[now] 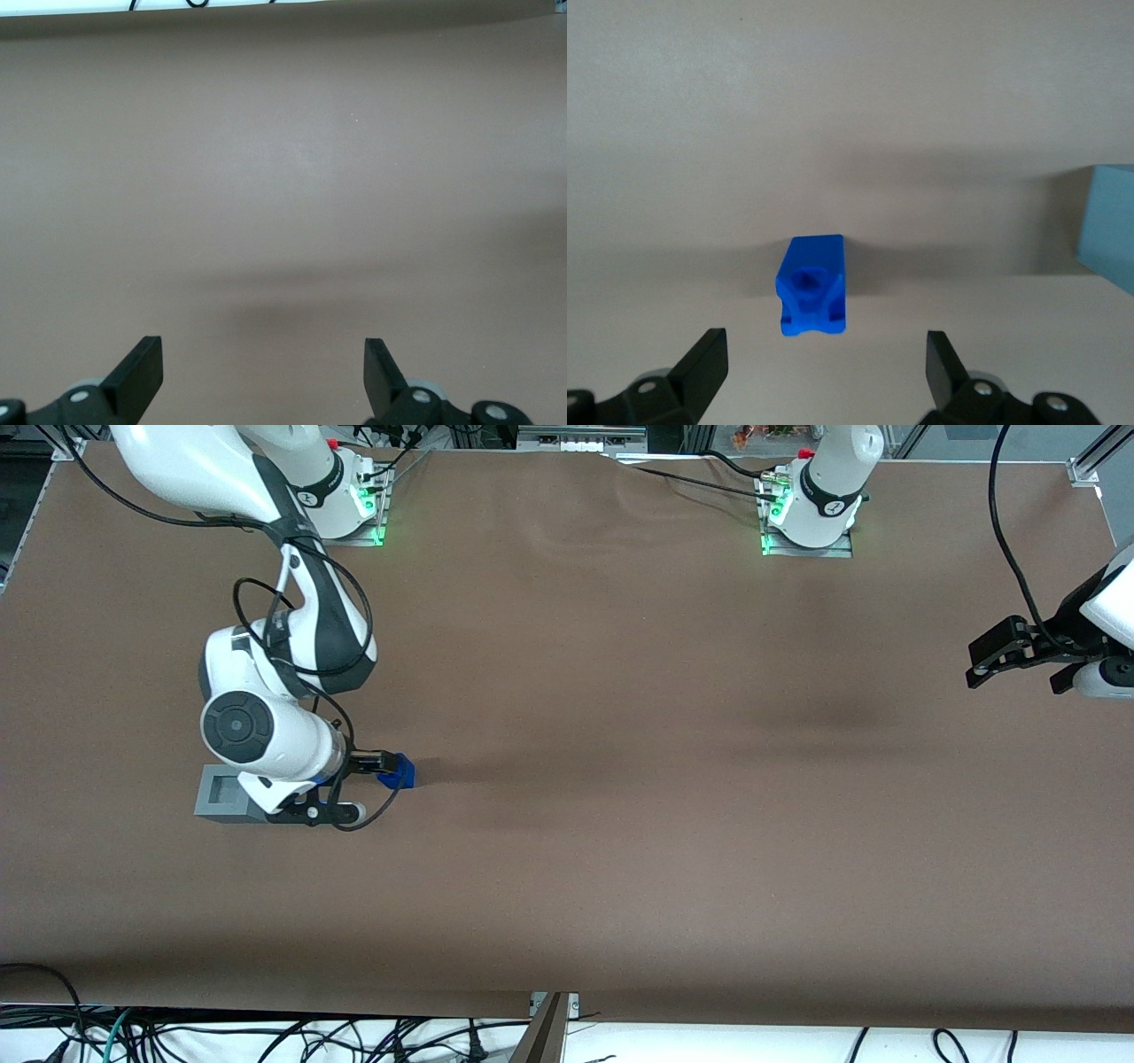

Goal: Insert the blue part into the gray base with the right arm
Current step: 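Close the right gripper on the blue block and lift it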

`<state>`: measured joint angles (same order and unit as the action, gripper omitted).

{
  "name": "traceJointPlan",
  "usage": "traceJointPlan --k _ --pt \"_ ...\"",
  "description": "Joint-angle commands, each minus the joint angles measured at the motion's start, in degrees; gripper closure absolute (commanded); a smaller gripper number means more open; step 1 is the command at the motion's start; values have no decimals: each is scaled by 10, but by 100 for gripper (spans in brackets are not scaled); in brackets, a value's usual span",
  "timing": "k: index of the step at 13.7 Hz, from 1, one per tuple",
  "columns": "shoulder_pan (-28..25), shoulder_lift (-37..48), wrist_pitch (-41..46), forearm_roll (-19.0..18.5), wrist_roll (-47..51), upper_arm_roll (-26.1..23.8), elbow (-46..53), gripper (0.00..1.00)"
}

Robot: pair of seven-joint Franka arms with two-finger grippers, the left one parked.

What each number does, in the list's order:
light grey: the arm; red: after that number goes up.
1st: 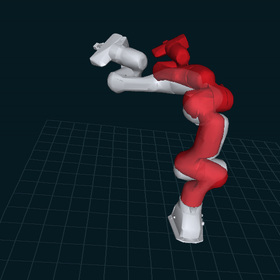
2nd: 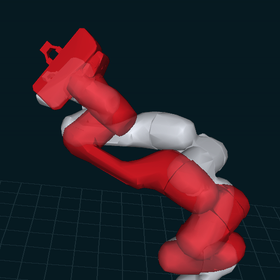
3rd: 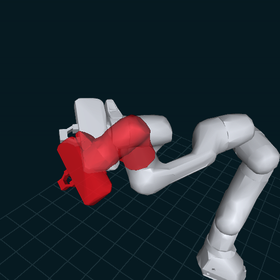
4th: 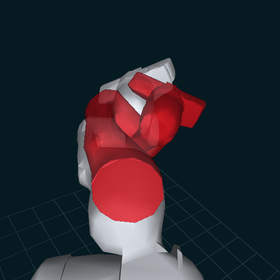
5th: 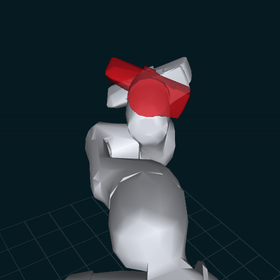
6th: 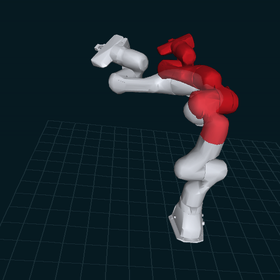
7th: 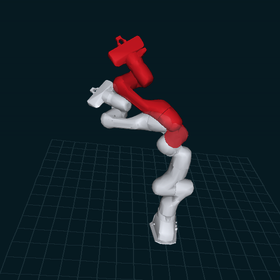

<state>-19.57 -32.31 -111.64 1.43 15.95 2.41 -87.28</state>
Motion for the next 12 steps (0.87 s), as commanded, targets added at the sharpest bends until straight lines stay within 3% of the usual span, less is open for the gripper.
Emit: traceJointPlan --k 1,5,12 --pt "-10 9 -62 3 6 4 -54 1" --pt "-17 8 -116 6 6 3 -94 1" --pt "-20 -6 -117 8 6 3 -108 1"
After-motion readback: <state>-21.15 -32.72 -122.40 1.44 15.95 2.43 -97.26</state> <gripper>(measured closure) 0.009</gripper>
